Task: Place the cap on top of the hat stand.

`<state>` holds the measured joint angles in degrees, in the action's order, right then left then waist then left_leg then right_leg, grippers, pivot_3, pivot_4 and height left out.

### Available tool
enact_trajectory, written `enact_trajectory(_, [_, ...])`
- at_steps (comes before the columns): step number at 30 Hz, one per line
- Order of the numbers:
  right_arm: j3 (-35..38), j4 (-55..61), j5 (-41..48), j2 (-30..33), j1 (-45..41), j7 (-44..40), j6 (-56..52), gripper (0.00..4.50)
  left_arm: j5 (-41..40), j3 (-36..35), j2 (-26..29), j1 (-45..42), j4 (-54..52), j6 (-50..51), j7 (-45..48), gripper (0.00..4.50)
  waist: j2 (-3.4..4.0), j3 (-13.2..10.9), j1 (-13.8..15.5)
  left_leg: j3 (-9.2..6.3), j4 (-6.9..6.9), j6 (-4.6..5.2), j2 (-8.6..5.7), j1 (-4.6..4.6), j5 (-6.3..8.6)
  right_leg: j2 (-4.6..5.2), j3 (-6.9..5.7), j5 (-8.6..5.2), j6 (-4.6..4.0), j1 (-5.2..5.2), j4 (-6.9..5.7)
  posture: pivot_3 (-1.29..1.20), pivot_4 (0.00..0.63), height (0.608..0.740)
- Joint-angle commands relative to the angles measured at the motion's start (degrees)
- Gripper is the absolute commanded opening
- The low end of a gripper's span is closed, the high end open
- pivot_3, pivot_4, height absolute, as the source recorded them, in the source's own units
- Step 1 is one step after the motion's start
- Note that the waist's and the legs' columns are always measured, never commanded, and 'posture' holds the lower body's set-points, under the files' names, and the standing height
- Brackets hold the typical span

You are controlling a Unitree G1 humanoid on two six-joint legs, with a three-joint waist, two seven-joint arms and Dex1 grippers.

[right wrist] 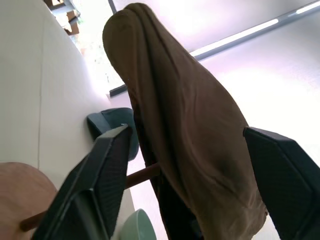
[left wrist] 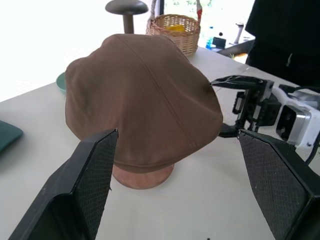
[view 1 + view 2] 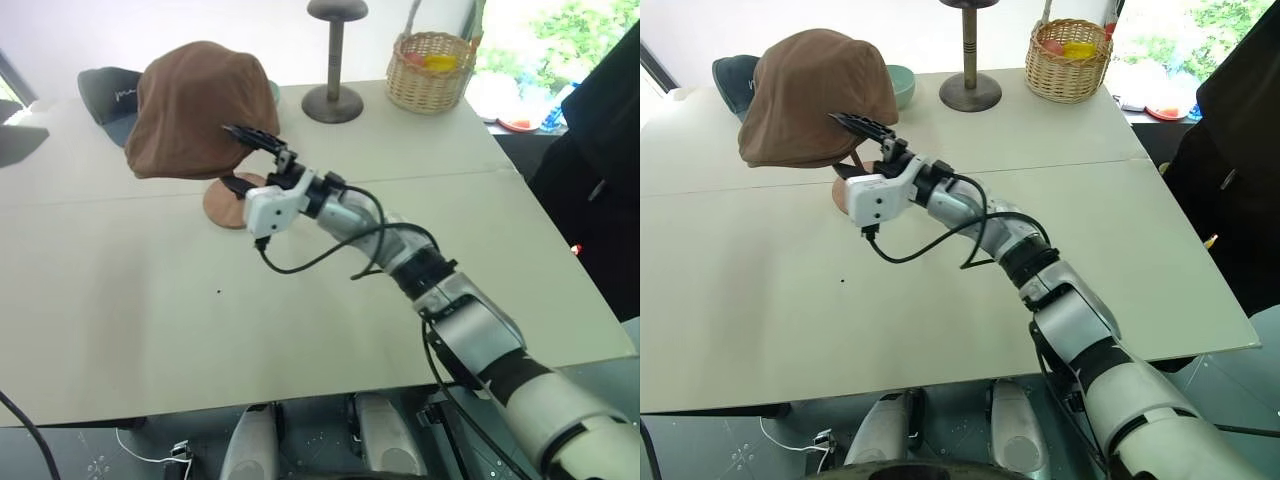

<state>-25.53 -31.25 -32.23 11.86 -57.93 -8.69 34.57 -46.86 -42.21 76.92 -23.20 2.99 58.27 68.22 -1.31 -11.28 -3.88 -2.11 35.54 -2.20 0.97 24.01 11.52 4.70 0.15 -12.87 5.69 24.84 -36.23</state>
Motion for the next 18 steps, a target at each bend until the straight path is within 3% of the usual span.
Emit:
enact_trajectory(1, [5.16,13.65,8.84,5.81,4.1,-8.45,-1.73,3.75,-0.52,-2.55,0.53,0.29,-1.91,0.15,-0.09,4.03,-0.01,0.0,0.15,-0.01,0.0,0.0,0.0,0.0,0.0,0.0,0.0,0.0,0.0,0.0,0.0,0.0,0.15,0.74])
enact_trajectory(6, [11.5,30.24,31.82,21.31,11.05,-31.56,-14.4,3.75,0.33,-2.71,0.62,1.88,-1.46,-0.76,0.99,4.03,0.0,-0.02,0.36,0.0,0.03,0.0,0.0,-0.03,0.0,0.0,0.0,-0.02,-0.01,-0.06,0.01,0.0,0.15,0.74])
enact_trajectory(11, [20.07,35.01,61.62,39.99,9.04,-60.34,-47.42,3.75,2.15,-2.55,2.46,2.8,1.7,-3.17,3.36,4.03,0.02,-0.06,0.6,0.07,0.03,0.02,0.03,-0.33,0.01,0.0,0.03,-0.13,-0.2,-0.29,0.03,0.0,0.15,0.74])
enact_trajectory(14, [22.6,25.43,67.31,45.12,1.18,-68.9,-61.29,3.75,4.09,-3.35,4.06,4.56,3.55,-4.42,6.35,4.03,0.1,-0.11,0.33,0.24,-0.01,0.03,0.09,-0.5,0.02,0.02,0.08,-0.23,-0.44,-0.33,0.06,0.0,0.15,0.74])
enact_trajectory(18, [21.79,11.16,65.57,45.72,-10.26,-75.7,-69.67,3.75,6.81,-4.85,5.41,6.58,5.79,-6.17,9.26,4.03,0.08,-0.1,-0.11,0.33,-0.21,0.01,0.16,-0.57,0.04,0.01,0.1,-0.29,-0.51,-0.24,0.13,0.0,0.15,0.74])
